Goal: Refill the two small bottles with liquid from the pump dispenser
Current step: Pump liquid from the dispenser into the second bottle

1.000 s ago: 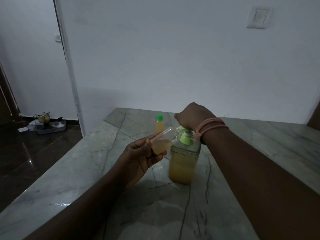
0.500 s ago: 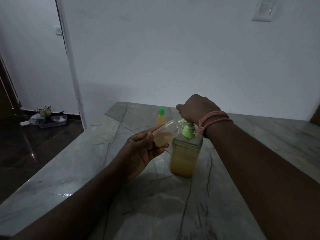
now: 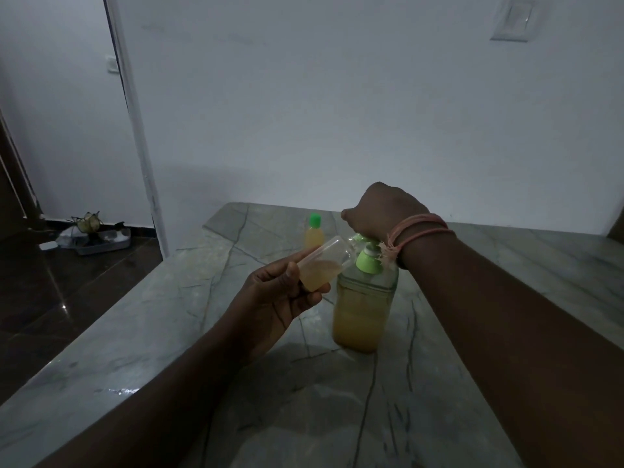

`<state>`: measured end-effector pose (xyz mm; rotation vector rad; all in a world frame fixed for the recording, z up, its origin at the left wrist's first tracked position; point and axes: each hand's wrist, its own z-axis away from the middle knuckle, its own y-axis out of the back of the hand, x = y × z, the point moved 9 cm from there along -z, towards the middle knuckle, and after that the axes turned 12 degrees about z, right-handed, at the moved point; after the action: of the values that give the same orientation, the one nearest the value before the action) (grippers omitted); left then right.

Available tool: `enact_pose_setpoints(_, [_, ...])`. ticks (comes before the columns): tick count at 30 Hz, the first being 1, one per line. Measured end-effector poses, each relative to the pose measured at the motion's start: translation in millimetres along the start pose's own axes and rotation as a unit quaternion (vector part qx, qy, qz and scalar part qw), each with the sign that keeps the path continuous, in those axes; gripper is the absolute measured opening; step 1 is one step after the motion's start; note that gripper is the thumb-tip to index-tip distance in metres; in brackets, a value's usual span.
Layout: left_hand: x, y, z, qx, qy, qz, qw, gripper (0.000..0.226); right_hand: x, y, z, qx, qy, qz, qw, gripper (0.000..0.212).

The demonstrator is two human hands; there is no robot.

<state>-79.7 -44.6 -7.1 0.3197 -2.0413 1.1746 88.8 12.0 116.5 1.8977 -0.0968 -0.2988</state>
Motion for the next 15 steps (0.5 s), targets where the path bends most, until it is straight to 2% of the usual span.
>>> enact_pose_setpoints(3, [0.9, -0.3, -1.3, -0.007, -0.006, 0.001, 1.0, 0.063, 6.9, -7.4, -0.2, 0.01, -0.012, -0.059, 0.998, 0.029])
enact_pose_setpoints(5, [0.8, -0.1, -1.3, -0.005, -0.007, 0.005, 1.0, 0.064, 10.9, -11.3, 2.1, 0.003, -0.022, -0.069, 0.997, 0.03])
enact_pose_setpoints(12, [1.3, -5.2, 2.4, -0.013, -0.007, 0.003, 1.0, 0.063, -0.2, 3.2, 4.5, 0.005, 0.005, 0.007, 1.0, 0.032])
enact_pose_setpoints(15, [0.9, -2.3, 0.3, -0.01, -0.007, 0.004, 1.0, 0.062, 0.0, 2.3, 2.5, 0.012, 0.004, -0.01, 1.0, 0.03])
